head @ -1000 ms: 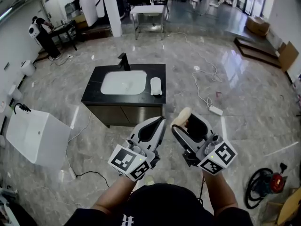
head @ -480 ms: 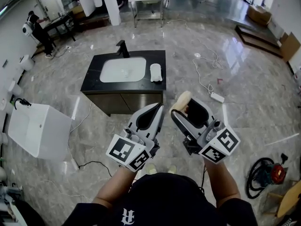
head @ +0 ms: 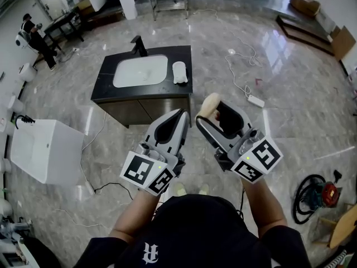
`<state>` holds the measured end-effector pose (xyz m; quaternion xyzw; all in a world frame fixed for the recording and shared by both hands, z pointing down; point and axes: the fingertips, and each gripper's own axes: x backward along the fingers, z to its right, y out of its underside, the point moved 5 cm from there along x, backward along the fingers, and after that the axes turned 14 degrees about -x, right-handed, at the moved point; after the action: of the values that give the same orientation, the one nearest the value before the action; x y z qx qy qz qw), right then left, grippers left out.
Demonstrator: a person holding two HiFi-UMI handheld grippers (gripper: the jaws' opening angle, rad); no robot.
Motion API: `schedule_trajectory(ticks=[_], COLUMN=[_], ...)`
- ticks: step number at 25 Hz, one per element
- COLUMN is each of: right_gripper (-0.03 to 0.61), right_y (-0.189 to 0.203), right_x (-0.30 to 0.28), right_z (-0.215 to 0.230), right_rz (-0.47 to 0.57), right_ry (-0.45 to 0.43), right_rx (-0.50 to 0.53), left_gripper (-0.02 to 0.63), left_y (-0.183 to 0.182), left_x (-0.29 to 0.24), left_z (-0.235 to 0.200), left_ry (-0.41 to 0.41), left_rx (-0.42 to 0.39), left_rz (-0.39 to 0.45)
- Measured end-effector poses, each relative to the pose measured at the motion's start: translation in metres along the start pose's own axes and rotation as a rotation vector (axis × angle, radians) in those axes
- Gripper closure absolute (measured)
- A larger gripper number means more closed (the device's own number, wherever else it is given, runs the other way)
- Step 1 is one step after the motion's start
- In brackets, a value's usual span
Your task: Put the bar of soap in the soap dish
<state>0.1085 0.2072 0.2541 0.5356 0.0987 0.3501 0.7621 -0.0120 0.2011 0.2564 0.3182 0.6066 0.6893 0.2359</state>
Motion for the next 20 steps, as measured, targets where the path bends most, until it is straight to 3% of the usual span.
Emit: schedule_trajectory(ticks=[20], right_gripper=[0.322], right_y=[0.003], right_x=[0.023], right_z=[0.034], right_rz=[0.007], right_ry=[-0.024], right_rx=[-0.095], left_gripper=[0.606], left_y=[0.017], left_x=[-0.011], left_z=[0.022], left_ry=[-0.106], left_rx=[-0.027], left_rz=[-0.013])
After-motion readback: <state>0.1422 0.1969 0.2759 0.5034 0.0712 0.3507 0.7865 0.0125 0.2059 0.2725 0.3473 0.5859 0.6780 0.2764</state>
